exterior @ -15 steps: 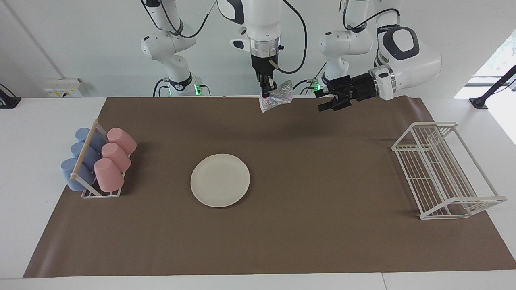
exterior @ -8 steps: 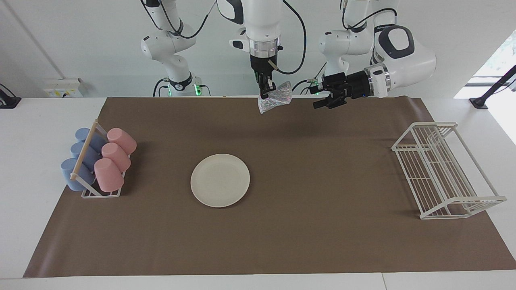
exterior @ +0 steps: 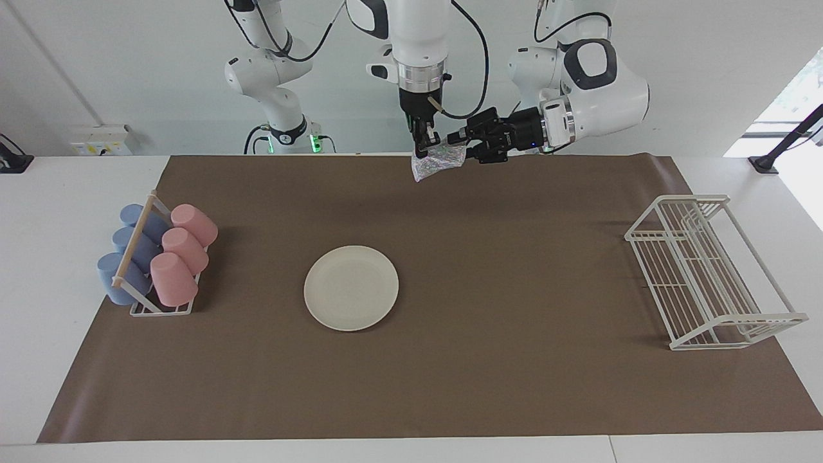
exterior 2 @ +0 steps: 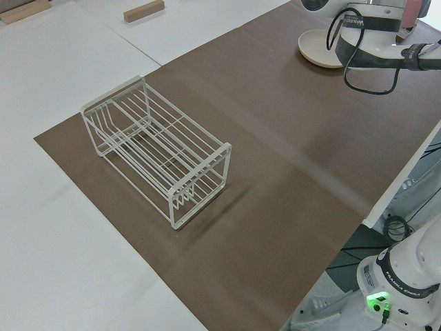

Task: Wipe plate with sponge
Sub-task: 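Carry the sponge to the left gripper while the left gripper grasps it, then release the sponge and withdraw the right gripper toward the cup holder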

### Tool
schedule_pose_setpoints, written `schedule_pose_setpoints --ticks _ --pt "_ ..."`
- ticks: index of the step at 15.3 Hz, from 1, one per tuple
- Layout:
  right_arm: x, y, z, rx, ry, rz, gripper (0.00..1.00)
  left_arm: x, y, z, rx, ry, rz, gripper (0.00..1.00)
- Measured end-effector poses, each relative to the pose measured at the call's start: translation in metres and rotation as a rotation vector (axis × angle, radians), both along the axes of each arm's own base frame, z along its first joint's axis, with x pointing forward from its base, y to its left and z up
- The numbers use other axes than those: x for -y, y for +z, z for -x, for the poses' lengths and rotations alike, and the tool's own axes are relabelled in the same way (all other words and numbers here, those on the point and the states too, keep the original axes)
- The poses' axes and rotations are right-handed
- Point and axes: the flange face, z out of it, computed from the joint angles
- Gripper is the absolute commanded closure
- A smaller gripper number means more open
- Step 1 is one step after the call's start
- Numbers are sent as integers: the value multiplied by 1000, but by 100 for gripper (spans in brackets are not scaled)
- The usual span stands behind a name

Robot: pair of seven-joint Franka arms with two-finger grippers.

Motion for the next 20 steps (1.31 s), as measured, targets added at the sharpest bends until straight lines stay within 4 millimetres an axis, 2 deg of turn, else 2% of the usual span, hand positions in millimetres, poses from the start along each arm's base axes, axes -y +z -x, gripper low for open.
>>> schedule_pose_setpoints --ticks 5,6,7,8,12,15,17,20 --pt "0 0 0 3 0 -3 100 -4 -1 -1 -25 14 -1 100" --pt "0 0 0 3 4 -4 91 -4 -1 -1 -27 15 -1 100" --pt "-1 0 0 1 21 -7 15 -4 -2 -1 -30 15 -2 100" --pt "0 0 0 -6 58 -12 0 -6 -2 -1 -32 15 -4 100" --pt "19 3 -11 -18 140 -32 0 -15 -3 -4 -44 24 -8 100" --pt "49 11 -25 -5 258 -35 0 -24 -10 -5 -43 7 -105 100" --pt "85 19 -37 -7 370 -30 0 -40 -14 -9 -33 6 -191 100" --pt "166 34 -61 7 563 -31 0 -62 -24 -11 -30 -12 -395 100"
